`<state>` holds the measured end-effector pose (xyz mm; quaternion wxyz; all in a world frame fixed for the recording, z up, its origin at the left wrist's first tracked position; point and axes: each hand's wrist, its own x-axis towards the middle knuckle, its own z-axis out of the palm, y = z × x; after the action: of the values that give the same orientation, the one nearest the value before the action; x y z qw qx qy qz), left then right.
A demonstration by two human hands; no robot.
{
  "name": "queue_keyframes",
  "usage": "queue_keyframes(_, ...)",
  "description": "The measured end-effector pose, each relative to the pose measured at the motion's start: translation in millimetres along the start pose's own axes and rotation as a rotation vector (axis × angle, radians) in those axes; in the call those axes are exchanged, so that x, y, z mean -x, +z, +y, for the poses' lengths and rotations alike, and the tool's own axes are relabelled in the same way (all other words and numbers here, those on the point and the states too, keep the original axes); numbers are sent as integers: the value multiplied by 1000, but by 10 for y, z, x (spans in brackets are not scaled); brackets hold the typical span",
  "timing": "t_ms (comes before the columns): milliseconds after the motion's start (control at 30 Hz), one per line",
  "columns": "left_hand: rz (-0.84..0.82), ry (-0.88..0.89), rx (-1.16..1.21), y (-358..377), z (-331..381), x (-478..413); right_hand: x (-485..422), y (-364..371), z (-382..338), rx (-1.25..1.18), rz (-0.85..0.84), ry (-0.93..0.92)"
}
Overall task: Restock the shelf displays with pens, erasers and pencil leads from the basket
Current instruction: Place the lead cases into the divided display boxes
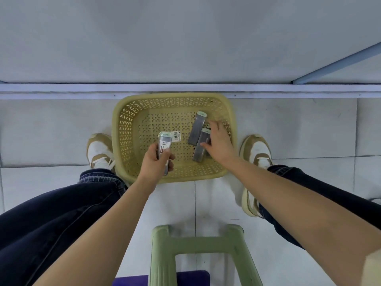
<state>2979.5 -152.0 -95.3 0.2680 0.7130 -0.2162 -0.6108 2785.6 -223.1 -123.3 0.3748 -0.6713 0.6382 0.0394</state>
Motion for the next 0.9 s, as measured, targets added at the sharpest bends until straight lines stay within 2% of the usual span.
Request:
queue_keyframes(67,-7,3,-17,-8,-18,5,-44,95,8,120,-14,40)
queue_keyframes(200,-11,-10,-32,-4,-36,-22,-184,218,-33,351,71,42)
queue_keyframes(267,-12,-14,-36,-12,-37,-42,-223,248,-42,393,75,40)
queue_keyframes(367,-7,-17,-12,-30,-38,-62,-215,290,-26,234,62,54)
queue_keyframes(500,5,-36,7,-76,-33,-69,-189,316,-62,-12,46,-26)
queue_keyframes(633,29,-70,32,-117,-35,-78,-201,277,-58,-269,6,94)
queue_keyframes(733,32,-93,51,-117,-33,-82,-188,267,-24,-209,-77,104)
queue_keyframes(900,28,-98,53,-120,-68,-74,-115,406,-95,-33,58,97)
